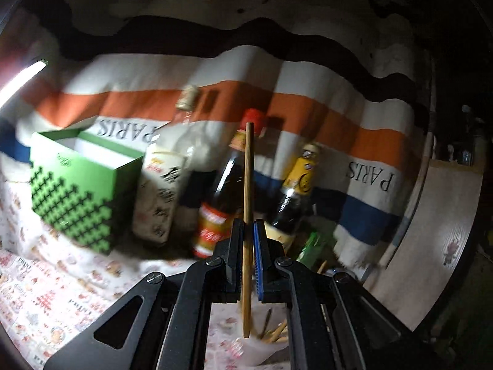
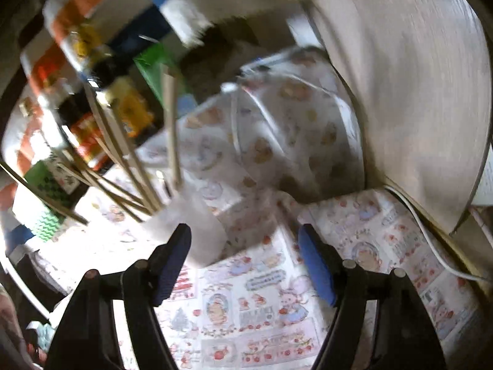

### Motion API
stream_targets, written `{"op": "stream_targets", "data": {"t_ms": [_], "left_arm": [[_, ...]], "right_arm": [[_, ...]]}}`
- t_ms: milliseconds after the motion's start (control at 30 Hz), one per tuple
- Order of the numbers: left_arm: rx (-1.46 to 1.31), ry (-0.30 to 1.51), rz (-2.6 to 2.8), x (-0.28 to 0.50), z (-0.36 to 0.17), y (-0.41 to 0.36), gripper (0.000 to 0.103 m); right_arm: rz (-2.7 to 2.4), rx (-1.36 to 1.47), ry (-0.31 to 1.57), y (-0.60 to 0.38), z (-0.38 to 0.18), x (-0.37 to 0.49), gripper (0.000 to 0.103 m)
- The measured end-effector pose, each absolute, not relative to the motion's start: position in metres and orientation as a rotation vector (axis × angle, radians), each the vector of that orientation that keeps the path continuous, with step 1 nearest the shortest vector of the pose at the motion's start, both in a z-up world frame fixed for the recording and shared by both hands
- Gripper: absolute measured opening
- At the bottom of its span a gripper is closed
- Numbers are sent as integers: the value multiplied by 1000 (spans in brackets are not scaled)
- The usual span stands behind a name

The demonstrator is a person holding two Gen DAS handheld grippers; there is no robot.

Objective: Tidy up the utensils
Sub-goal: 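Lower the left tool's chopstick into the cup and open the left tool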

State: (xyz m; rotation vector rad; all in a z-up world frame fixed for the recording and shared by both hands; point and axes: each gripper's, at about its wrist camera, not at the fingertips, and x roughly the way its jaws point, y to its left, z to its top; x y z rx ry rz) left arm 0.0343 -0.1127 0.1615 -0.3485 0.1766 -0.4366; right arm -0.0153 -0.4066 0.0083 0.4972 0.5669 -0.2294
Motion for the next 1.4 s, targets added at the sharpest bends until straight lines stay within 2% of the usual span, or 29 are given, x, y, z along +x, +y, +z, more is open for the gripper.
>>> {"op": "stream_targets", "data": {"t_ms": [400, 700, 1400], "left_arm": [[-257, 238, -401, 67, 146, -170, 5], [-301, 314, -382, 85, 126, -174, 5], [-139, 341, -364, 86, 91, -199, 8]], "right_arm": [[-213, 464, 521, -402, 18, -23, 70], [-195, 460, 512, -399, 23, -25, 70], [-179, 435, 544, -396, 21, -19, 71]]}}
